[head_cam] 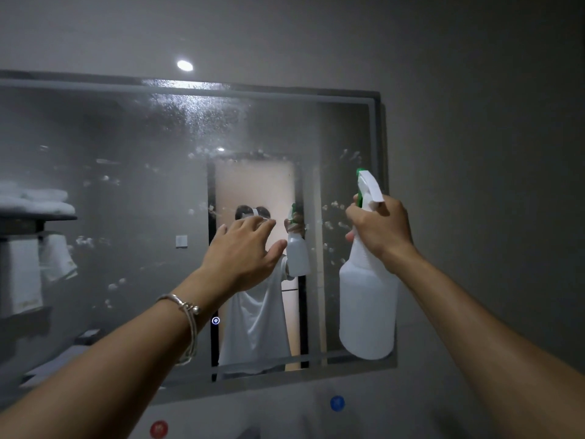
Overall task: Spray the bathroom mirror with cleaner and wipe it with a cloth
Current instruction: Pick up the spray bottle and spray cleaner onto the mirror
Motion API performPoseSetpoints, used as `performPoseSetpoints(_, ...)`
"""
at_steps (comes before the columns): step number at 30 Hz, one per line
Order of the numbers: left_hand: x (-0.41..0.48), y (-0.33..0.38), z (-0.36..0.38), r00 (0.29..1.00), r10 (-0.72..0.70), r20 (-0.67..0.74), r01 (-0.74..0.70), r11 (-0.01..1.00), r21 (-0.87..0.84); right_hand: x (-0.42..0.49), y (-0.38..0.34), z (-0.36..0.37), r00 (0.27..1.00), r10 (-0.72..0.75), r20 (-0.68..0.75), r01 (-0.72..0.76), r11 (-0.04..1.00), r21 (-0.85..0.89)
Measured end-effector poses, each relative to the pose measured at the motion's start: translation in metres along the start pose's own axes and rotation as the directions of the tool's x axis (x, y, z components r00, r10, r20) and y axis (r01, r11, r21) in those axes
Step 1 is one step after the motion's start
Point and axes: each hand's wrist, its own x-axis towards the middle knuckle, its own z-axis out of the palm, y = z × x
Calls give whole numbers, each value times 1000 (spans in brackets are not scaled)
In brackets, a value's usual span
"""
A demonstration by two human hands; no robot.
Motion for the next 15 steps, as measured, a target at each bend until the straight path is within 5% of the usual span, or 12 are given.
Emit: performPoseSetpoints(15, 11, 32, 14, 996, 88, -4, -88, 992, -86, 6, 9, -42, 997, 26, -76, -33, 995, -92)
